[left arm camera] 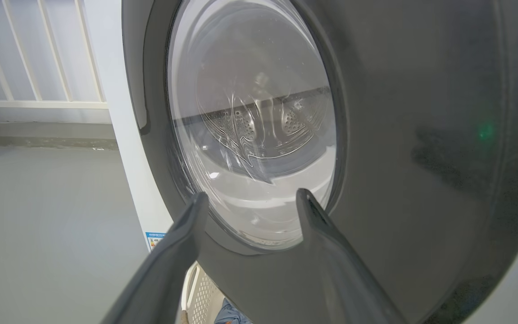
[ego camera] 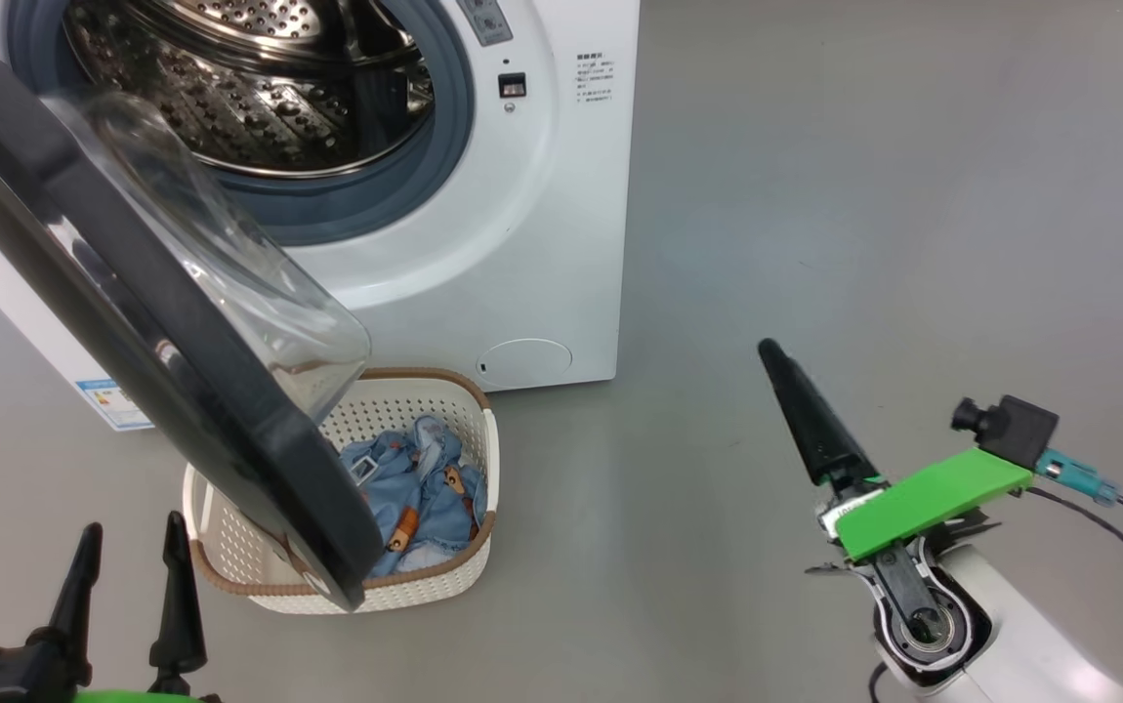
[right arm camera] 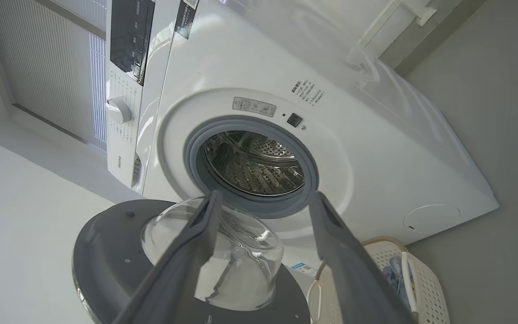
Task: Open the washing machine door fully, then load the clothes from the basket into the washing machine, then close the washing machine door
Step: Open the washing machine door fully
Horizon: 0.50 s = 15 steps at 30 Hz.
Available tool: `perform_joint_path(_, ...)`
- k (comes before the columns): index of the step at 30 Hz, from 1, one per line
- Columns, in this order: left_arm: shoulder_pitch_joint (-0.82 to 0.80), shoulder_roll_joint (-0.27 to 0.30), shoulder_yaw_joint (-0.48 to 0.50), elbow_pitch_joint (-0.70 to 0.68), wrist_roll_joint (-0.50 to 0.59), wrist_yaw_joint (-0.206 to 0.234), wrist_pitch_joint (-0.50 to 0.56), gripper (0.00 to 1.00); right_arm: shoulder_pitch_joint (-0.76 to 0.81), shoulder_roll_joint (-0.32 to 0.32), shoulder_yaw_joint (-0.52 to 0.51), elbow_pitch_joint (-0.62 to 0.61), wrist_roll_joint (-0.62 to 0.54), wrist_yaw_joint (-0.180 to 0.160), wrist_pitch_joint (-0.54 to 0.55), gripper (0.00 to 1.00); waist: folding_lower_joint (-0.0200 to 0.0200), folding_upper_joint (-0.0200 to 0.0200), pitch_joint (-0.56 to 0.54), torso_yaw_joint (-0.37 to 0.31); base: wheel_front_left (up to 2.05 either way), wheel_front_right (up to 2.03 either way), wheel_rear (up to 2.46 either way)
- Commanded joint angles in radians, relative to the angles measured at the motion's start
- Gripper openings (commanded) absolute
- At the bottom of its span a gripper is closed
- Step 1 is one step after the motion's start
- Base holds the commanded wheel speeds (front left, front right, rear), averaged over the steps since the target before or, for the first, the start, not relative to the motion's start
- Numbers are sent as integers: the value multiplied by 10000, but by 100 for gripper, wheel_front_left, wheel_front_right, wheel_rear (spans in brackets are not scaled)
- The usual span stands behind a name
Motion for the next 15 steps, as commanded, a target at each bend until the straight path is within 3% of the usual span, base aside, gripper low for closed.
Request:
perform_joint_path(1,-69,164,270,-269,41,-29,-92,100,-135,-23,-5,-11,-647,94,-250,100,0,0,0,-1,0,0,0)
perform_joint_path(6,-58,145,199,-282,54,-29,-92,100,-172,96,-1222,599,-3014,94,-448,100,0,0,16,15,0,0,0)
perform_joint_path(10,-40,115,180,-311,65,-29,-92,100,231,610,-2660,469,-5349,94,-454,100,0,0,30,41,0,0,0)
perform_joint_path(15,-12,83,258,-323,88,-29,-92,100,835,1192,-3745,-73,-7910,94,-455,100,0,0,1,50,0,0,0)
